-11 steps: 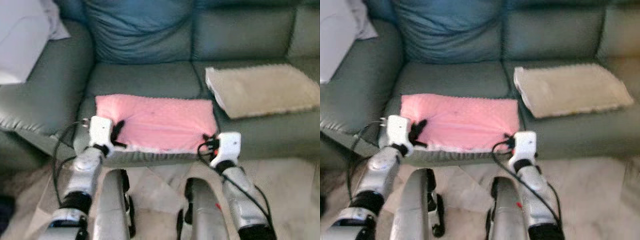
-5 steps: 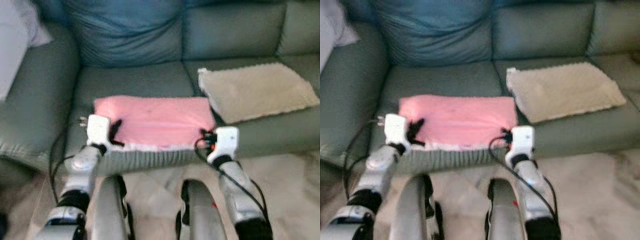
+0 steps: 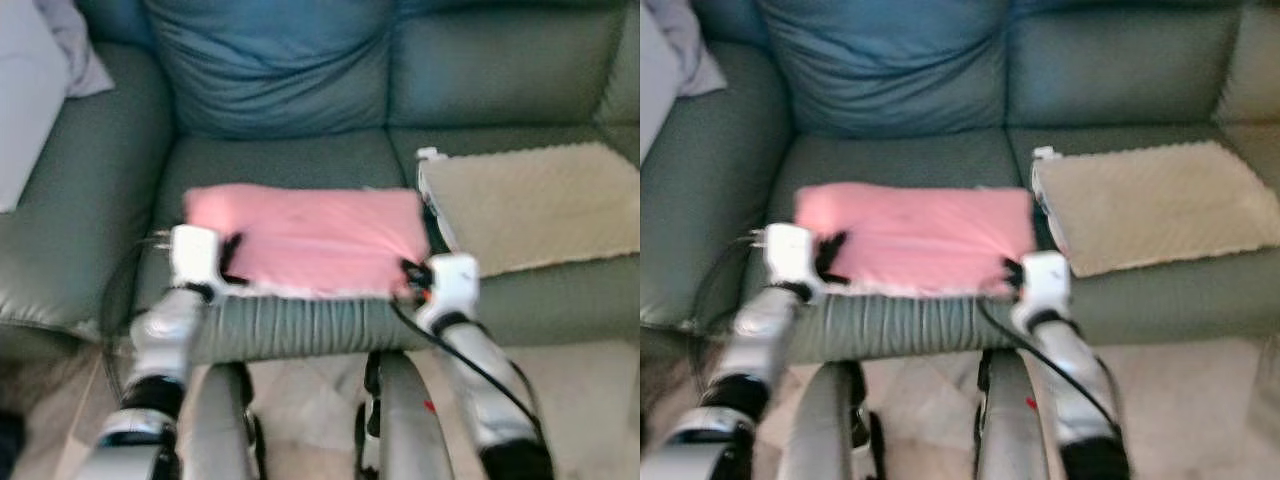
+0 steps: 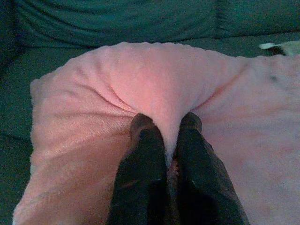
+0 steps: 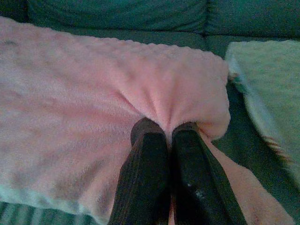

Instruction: Move the pillow to the sofa

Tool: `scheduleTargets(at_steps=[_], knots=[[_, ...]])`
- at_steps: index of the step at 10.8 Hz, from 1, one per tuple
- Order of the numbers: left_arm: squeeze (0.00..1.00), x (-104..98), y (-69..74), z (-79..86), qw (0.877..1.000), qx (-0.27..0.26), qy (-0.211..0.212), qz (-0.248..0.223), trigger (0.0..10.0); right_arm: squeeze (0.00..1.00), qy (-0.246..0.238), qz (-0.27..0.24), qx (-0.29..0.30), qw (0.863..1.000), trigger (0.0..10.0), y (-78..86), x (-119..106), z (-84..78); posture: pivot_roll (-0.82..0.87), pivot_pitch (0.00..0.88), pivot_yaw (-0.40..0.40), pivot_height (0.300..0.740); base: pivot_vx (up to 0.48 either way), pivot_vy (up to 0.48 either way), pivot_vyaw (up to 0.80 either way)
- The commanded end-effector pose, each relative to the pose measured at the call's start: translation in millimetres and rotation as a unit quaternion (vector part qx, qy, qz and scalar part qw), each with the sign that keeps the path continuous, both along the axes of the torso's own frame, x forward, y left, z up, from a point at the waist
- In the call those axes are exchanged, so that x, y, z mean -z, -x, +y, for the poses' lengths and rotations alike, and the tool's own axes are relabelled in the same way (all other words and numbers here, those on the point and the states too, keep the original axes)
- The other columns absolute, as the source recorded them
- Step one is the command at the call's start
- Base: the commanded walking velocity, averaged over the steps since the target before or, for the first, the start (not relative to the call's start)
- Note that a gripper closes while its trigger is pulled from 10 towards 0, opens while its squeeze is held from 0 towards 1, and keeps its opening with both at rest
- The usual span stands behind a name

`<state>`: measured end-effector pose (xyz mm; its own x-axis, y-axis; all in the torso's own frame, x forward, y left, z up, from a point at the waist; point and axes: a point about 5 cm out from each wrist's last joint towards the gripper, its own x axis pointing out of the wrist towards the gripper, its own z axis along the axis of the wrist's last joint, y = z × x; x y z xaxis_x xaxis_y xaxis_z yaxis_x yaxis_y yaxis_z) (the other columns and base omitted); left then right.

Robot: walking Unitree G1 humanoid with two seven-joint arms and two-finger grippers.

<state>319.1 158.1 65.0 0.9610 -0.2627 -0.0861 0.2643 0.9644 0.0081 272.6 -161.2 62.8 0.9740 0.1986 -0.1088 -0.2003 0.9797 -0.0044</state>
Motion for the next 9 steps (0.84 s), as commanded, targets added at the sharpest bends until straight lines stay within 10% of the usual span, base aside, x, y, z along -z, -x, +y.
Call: scheduleTargets(at_steps=[1,9], knots=[[0.0,3,2.0,12.6,1.0,-0.025,-0.013,0.001,10.0,0.0,-0.008,-0.007,0.001,1.0,10.0,0.7,-1,1.7,-0.09,0.187,-0.027,0.605,0.0,0.0,0.68],[0.0,-22,-32.2,20.8,0.992,-0.095,-0.079,-0.008,10.0,0.0,0.034,-0.015,0.019,0.999,10.0,-41.9,-31,-49.9,-0.1,0.347,-0.032,0.605,0.0,0.0,0.0]])
